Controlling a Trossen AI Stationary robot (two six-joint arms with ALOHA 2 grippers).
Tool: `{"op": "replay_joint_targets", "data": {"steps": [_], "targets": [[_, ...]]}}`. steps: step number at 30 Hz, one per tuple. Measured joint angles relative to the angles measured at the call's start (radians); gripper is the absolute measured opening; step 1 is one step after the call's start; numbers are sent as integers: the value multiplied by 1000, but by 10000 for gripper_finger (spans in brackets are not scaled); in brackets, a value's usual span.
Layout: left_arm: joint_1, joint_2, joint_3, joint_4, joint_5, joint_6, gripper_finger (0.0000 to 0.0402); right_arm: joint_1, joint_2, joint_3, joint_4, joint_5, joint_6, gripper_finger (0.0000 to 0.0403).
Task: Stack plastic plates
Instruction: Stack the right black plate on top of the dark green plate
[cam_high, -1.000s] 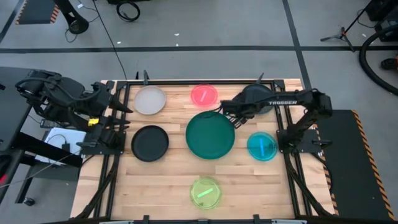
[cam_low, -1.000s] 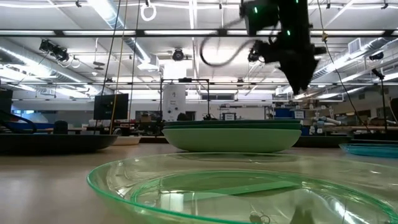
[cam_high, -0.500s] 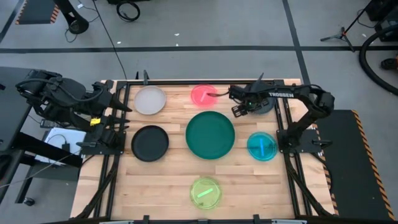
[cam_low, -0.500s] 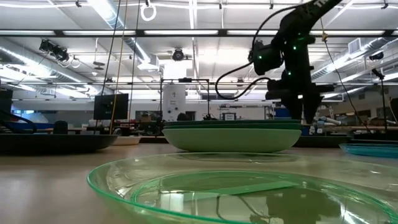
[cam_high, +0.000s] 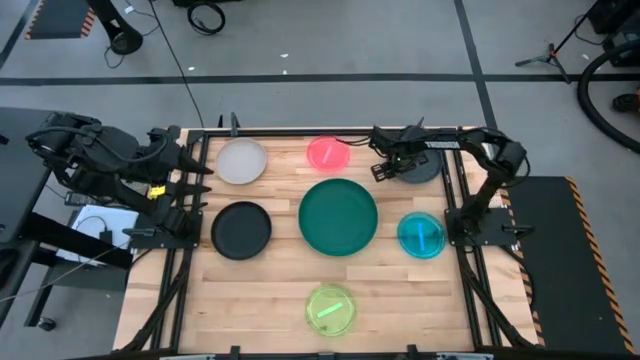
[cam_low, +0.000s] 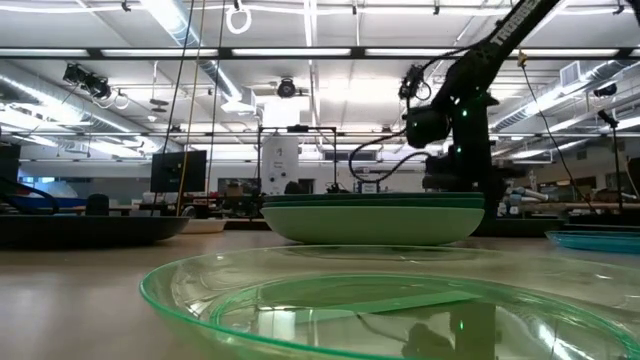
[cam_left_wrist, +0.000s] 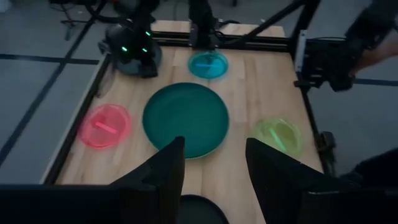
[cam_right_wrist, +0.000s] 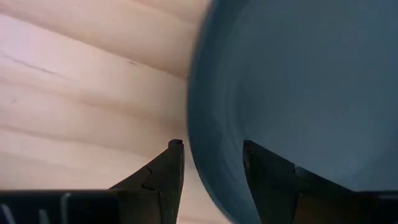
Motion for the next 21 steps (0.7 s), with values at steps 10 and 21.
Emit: {"op": "replay_joint_targets", "data": {"steps": [10,21], "targets": [[0,1,0,-3,-48,-50,176,-11,92,12,91,46,-69,132],[0,1,0,-5,-158,-52,176,-14,61,81,28,49,-183,18]]}}
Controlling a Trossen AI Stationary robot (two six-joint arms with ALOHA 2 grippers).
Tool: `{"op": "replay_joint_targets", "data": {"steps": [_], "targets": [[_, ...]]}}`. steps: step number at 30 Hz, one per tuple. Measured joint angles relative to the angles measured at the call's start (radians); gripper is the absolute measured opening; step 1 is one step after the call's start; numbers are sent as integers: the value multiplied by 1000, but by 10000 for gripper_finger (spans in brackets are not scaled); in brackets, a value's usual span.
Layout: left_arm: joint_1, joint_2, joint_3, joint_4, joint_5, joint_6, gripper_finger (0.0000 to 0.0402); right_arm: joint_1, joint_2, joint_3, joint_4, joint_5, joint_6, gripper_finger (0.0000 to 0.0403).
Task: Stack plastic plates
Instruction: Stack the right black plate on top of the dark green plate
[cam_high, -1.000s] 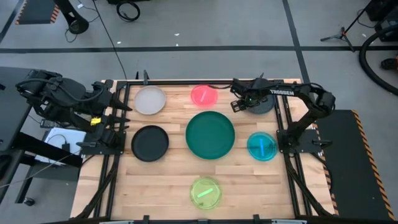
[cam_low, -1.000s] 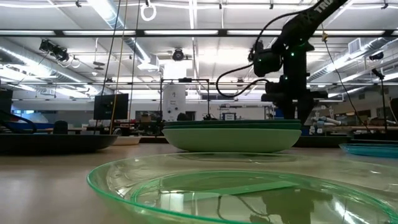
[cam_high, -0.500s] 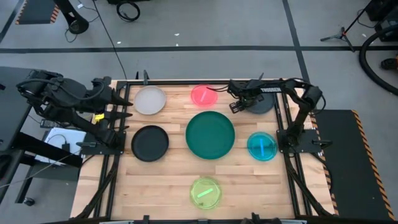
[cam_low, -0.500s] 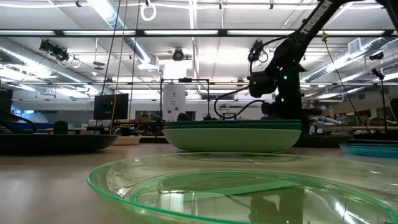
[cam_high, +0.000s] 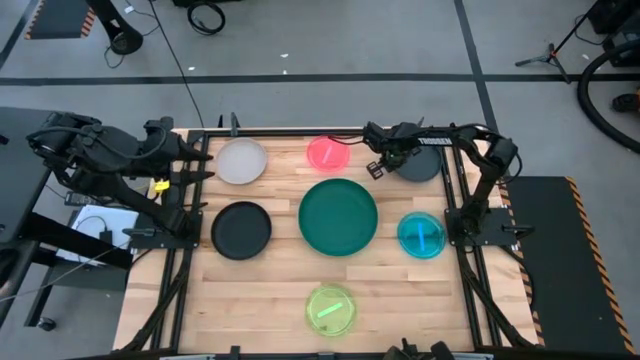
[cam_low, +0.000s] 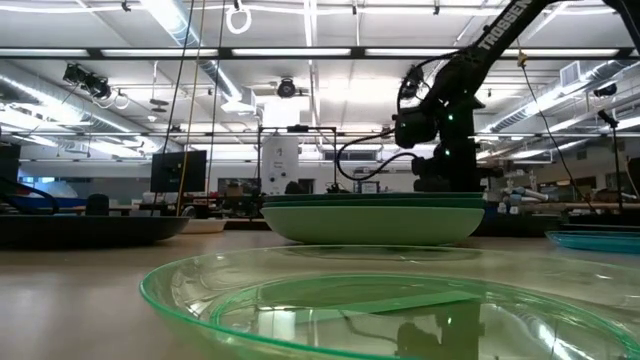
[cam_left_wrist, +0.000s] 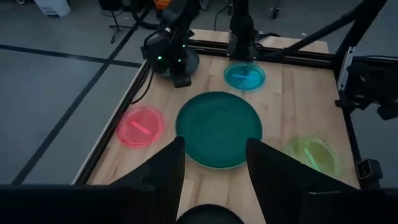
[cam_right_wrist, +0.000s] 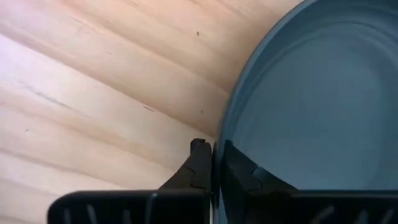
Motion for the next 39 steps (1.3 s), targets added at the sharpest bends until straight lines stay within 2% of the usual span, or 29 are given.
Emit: {"op": "replay_joint_targets", "data": {"steps": [4,8,16,22,25,29,39], "targets": [[0,7,0,-5,3,0,176,33,-26,32,-54,22,-11,17],[0,24,0,-42,36,0,176,130,-80,75,-85,52,-67,13],[0,66,0,-99,38,-32,176,468,-153,224,-200,-14,-118,13],[0,64,0,-99,38,-29,176,731,-136,302,-171,-14,-167,13],[0,63,0,-99,37,-26,176,812,-105,308,-135,-14,-164,13],[0,64,0,-99,37,-25,176,846,-30,308,-113,-19,-139,13],[0,65,0,-99,38,-26,176,814,109,309,3,-66,-142,21]]}}
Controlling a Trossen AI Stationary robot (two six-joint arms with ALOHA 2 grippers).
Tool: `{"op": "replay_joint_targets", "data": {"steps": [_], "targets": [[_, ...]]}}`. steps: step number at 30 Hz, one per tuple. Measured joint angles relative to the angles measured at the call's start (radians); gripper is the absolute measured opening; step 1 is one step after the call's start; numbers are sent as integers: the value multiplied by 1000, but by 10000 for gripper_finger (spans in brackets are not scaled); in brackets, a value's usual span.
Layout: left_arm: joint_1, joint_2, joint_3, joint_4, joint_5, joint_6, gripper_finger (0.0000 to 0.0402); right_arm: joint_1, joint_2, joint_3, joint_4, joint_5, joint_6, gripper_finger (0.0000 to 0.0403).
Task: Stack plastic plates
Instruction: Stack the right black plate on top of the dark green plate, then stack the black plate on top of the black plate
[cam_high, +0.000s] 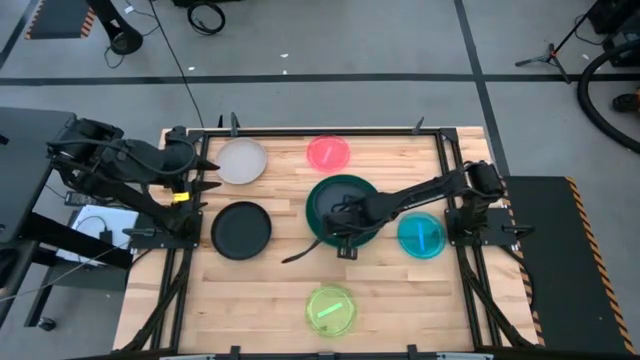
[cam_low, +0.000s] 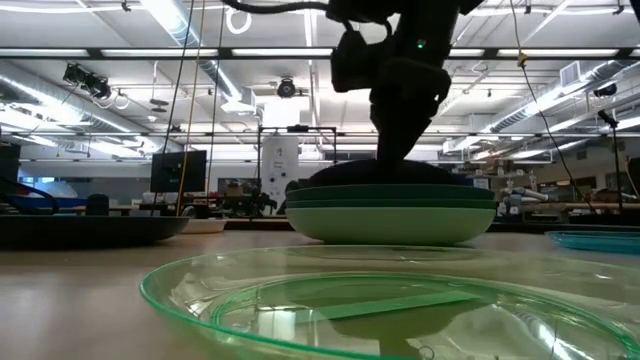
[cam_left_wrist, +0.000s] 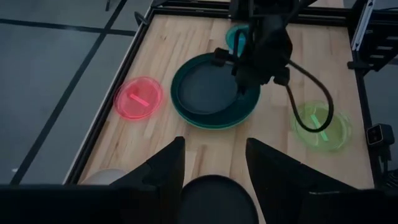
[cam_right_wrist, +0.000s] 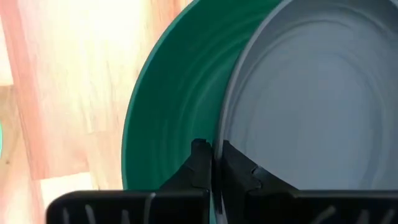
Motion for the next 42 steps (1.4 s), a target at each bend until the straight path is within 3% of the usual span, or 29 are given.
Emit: {"op": "replay_joint_targets", "data": {"steps": [9,16,21,25,31,36,42], "targets": [[0,0,0,0,-2,-28,176,-1,0,-1,10,1,-3,36],[0,0,0,0,-22,-97,176,0,-1,16,9,-43,-2,113],[0,-3,-31,1,-23,-132,176,5,-1,103,-69,-60,5,165],[0,-25,-184,1,-22,-185,176,29,-1,223,-170,-10,8,183],[-49,-48,-526,48,8,-277,176,79,-1,410,-264,133,8,183],[-111,-44,-784,264,88,-404,176,110,-2,506,-273,227,48,183],[-171,-37,-1012,569,152,-568,176,123,-2,562,-269,265,93,183]]}}
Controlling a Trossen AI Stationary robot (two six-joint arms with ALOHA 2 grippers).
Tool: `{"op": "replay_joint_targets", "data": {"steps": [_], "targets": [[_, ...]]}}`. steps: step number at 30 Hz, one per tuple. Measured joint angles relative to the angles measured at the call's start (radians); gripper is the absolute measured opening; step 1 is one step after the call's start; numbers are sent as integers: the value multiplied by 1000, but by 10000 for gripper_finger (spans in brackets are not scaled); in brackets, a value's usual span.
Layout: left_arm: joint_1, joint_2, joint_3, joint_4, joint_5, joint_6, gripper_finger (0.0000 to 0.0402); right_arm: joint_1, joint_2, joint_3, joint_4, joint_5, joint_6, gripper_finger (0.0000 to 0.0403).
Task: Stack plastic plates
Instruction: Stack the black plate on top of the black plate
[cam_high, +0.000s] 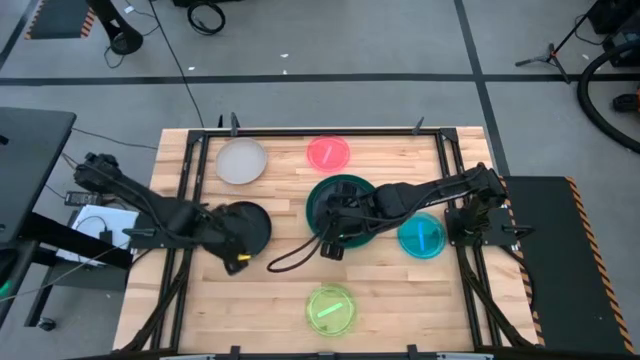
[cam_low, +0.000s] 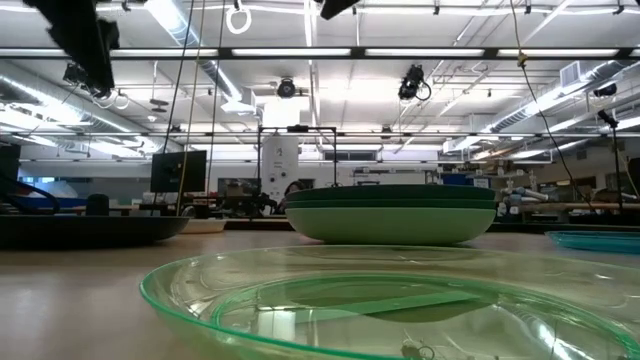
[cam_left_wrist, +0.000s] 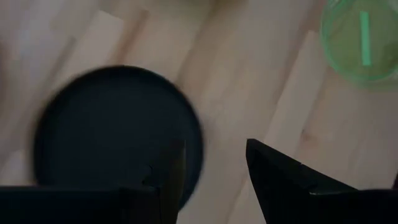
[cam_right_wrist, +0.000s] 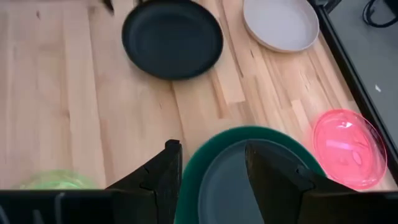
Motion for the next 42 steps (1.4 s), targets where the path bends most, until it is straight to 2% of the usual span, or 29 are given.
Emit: {"op": "replay_joint_targets", "data": {"steps": [7,11,20,26,33,38,42], "targets": [[-1,12,-134,169,0,-141,176,0,0,11,25,-1,2,183],[4,80,-134,200,2,-172,176,0,0,11,42,-1,11,183],[6,335,-132,267,8,-218,176,8,0,11,75,-3,28,183],[18,399,-131,282,-13,-225,176,33,0,11,77,-4,44,182],[81,497,-131,280,-20,-199,174,63,0,11,73,-4,81,182],[98,529,-125,297,7,-159,150,92,0,11,58,-1,113,182],[98,529,-125,300,14,-133,109,111,0,11,51,0,142,182]]}}
